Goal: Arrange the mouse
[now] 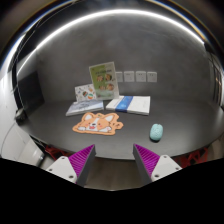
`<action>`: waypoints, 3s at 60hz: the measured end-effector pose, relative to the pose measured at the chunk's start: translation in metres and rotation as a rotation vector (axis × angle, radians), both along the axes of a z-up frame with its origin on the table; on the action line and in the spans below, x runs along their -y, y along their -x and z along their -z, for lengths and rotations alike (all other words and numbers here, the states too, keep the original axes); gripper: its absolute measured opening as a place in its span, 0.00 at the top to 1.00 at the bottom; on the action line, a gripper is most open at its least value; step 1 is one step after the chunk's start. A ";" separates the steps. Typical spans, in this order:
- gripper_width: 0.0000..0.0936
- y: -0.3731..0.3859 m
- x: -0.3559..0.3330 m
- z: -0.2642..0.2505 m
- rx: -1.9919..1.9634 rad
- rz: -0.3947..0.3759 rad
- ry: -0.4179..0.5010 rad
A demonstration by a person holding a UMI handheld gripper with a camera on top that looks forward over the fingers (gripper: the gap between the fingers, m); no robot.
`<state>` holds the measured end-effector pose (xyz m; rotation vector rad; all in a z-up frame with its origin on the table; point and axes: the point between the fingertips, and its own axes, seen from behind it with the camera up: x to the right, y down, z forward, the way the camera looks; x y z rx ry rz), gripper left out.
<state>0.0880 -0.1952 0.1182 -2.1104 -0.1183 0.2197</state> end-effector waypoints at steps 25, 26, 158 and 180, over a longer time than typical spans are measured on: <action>0.14 -0.050 -0.027 0.056 0.096 0.155 0.034; 0.15 -0.055 -0.029 0.058 0.104 0.167 0.044; 0.23 0.169 -0.242 0.128 0.046 0.130 0.121; 0.14 0.178 -0.167 0.075 0.140 0.006 0.047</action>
